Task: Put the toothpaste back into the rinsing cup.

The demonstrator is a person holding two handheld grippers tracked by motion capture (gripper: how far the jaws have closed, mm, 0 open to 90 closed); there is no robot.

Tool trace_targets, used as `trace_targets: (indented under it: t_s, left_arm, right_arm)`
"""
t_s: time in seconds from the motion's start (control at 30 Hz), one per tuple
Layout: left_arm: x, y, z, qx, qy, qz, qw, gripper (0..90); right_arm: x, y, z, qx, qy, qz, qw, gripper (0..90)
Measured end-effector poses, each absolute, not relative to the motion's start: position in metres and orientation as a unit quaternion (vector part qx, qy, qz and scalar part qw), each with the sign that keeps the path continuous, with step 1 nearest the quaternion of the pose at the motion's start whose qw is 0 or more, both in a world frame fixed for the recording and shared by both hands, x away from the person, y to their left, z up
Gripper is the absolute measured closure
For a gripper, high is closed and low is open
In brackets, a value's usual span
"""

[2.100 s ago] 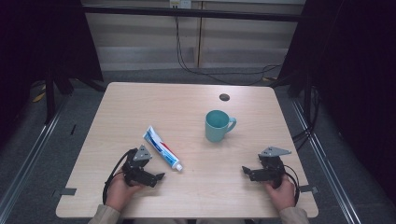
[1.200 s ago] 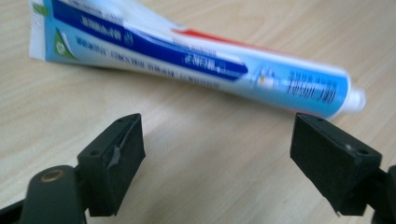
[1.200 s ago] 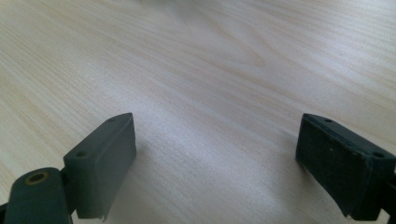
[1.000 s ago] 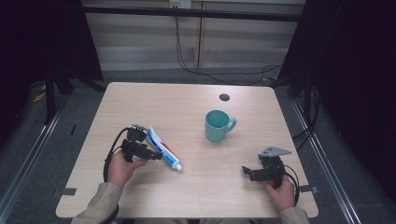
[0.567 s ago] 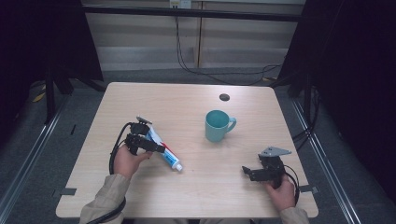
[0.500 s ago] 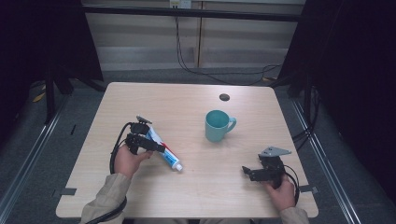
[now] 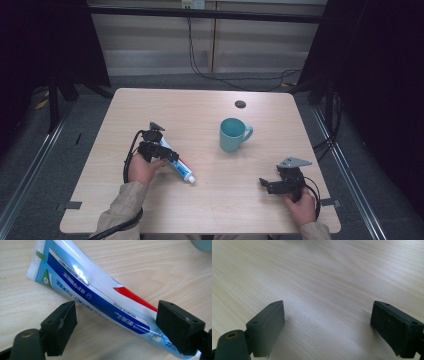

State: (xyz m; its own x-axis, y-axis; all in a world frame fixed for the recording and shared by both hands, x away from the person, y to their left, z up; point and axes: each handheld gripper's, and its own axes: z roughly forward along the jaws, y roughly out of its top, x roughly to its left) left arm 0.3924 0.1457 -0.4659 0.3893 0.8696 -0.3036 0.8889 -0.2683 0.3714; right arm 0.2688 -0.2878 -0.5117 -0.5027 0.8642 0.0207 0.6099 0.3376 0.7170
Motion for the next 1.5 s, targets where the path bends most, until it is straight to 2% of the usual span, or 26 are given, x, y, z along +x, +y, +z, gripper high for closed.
trace_targets:
  t_s: [0.6,0.77,0.97,1.03,1.1,1.17,1.37,1.5]
  left_arm:
    - [0.398,0.143,-0.475,0.777,0.577,-0.033,0.249,14.7]
    - [0.4,0.14,-0.477,0.778,0.577,-0.032,0.247,17.4]
    - [0.4,0.135,-0.476,0.794,0.558,-0.021,0.241,36.0]
    - [0.4,0.132,-0.476,0.798,0.552,-0.02,0.241,46.5]
    - [0.399,0.129,-0.476,0.807,0.539,-0.027,0.238,61.9]
    - [0.399,0.122,-0.475,0.822,0.522,-0.014,0.228,70.2]
    - [0.397,0.114,-0.469,0.844,0.496,0.013,0.202,74.4]
    - [0.396,0.117,-0.463,0.841,0.494,0.017,0.219,74.7]
  right_arm:
    - [0.269,-0.288,-0.512,0.462,0.797,0.342,0.186,11.5]
    - [0.269,-0.288,-0.512,0.463,0.796,0.342,0.186,11.5]
    - [0.269,-0.288,-0.512,0.461,0.797,0.342,0.187,11.5]
    - [0.269,-0.288,-0.512,0.463,0.796,0.342,0.186,11.5]
    - [0.269,-0.288,-0.512,0.461,0.797,0.342,0.187,11.5]
    - [0.269,-0.288,-0.512,0.462,0.797,0.342,0.186,11.5]
    - [0.269,-0.288,-0.512,0.462,0.797,0.342,0.186,11.5]
    - [0.269,-0.288,-0.512,0.462,0.797,0.342,0.186,11.5]
